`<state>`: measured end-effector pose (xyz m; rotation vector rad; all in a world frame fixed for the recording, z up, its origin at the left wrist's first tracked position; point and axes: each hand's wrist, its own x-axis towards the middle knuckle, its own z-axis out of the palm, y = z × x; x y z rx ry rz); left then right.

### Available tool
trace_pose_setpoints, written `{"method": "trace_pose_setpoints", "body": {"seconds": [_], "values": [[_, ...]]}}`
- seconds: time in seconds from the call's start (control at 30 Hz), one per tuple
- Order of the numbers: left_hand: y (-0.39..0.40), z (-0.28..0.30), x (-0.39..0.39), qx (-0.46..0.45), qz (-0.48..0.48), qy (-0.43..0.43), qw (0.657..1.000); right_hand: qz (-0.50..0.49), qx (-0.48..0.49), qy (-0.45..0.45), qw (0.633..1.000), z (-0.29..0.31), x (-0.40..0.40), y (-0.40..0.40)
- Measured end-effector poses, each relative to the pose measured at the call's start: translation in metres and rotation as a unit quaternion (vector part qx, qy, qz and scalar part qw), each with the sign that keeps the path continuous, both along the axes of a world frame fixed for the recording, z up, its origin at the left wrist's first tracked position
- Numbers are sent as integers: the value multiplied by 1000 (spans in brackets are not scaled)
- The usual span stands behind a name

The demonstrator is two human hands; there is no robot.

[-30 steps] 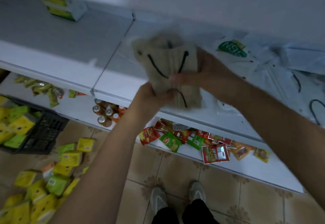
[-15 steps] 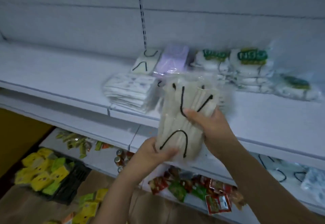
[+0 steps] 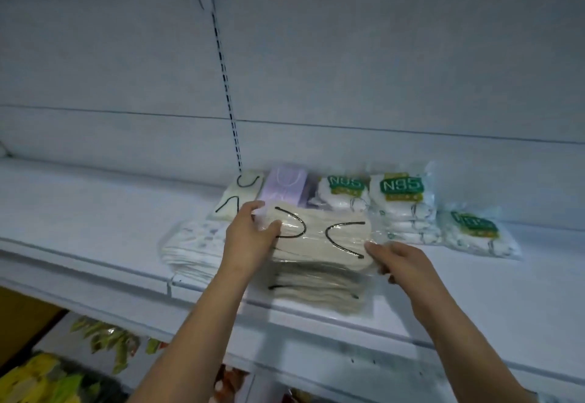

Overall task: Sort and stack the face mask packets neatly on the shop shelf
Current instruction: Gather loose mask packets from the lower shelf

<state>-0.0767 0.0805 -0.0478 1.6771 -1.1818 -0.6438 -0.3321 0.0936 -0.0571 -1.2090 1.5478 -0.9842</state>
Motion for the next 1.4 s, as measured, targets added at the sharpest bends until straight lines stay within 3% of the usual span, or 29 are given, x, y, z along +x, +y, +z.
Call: {"method": "trace_pose_setpoints", "body": {"seconds": [0.1,0.23,0.37,0.47,0.57,0.63,0.73,0.9,1.03,1.2,1.4], "values": [[-18,-5,-5,16,-20,-116,993,22,-15,110,994,-7,3,-9],[-26,-11,-10,76,1,-295,952,84,-22,149,985,-10,14,-11],[-26,-20,-13,127,-62,-333,932,105,-32,166,980,-17,9,-11],[-22,-22,-14,171,-54,-358,916,106,-31,149,983,-19,3,-17],[-17,-21,-16,123,-27,-382,915,72,-61,202,975,-21,-1,-29],[-10,-21,-19,32,-14,-377,926,31,-105,244,964,-14,2,-34],[8,-22,-31,-102,-15,-342,934,31,-186,237,953,7,13,-36],[65,-48,-58,-182,-103,-195,958,79,-296,220,926,26,53,-15],[113,-104,-74,-135,-187,-166,959,116,-343,209,909,14,79,10],[157,-190,-78,9,-244,-133,961,154,-397,216,878,-27,104,49],[169,-292,-72,164,-213,-115,956,248,-478,275,796,-129,96,76]]}}
